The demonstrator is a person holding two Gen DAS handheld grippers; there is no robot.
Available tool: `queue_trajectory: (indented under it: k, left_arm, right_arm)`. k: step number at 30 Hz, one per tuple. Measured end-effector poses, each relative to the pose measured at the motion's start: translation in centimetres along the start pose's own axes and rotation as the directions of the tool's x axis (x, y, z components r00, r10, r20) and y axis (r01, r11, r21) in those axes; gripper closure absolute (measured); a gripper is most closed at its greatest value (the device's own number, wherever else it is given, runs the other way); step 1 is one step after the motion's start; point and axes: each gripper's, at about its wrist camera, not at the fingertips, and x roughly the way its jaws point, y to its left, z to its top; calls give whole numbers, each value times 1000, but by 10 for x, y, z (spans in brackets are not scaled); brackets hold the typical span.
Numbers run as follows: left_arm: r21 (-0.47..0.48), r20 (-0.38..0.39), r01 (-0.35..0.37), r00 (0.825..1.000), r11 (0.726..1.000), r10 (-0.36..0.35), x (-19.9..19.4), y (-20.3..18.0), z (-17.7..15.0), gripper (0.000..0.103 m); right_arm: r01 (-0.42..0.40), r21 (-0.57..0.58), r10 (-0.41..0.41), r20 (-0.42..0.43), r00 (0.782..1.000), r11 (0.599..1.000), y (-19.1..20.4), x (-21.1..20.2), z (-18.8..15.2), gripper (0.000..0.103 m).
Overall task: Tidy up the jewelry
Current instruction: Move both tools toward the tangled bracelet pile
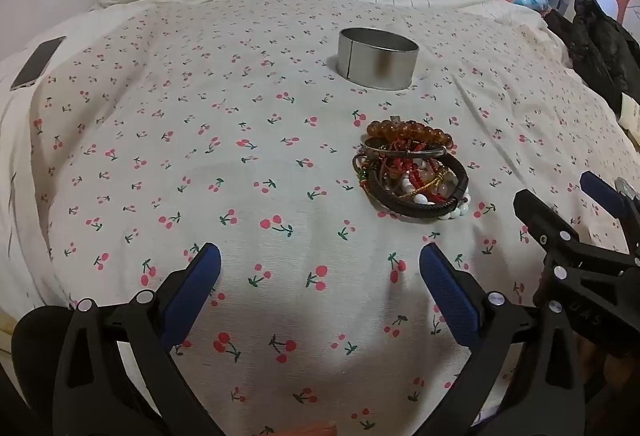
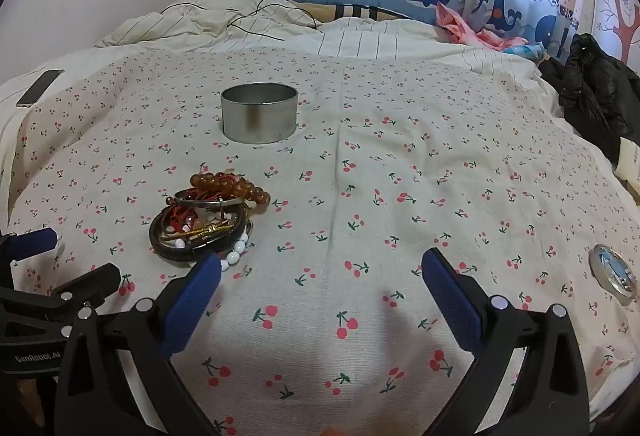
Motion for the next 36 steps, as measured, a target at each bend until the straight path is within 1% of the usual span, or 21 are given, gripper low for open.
queue_trajectory:
  k: [10, 15, 18, 21, 24, 29, 31, 36]
  left_arm:
    - [-5, 7, -6, 1000, 1000, 6, 2, -4, -1, 7]
    - [-14, 17, 0, 1000, 1000, 0, 0, 2, -1, 7]
    - [-2, 32, -1, 999, 1000, 1, -2, 1, -2, 7]
    - [9, 22, 3, 1000, 1000, -3, -1, -1, -2, 7]
    - [15, 34, -1, 999, 1000, 0, -3, -3, -1, 7]
    - [13, -9, -2, 1000, 1000, 2, -1, -2, 1, 7]
    - [29, 19, -20, 1000, 999, 19, -3, -3, 1, 7]
    - [55, 10, -19, 1000, 998, 18, 0, 0, 3, 7]
  right_arm:
    - [1, -1, -1, -1, 1000, 1000, 0, 0, 0, 7]
    - [0, 0, 0, -1, 1000, 1000, 0, 1, 0, 7]
    - [-2, 1, 2, -1, 1000, 1000, 0, 1, 0, 7]
    - [-2, 2, 2, -2, 1000, 1000, 0, 1, 0, 7]
    - [-3, 1, 3, -3, 1000, 1000, 0, 2, -1, 7]
    - [-5, 1, 5, -1, 1000, 1000, 0, 1, -1, 7]
    - [-10, 3, 10, 1, 1000, 1000, 1, 2, -1, 7]
    - [-12, 4, 12, 3, 1000, 1000, 2, 3, 0, 7]
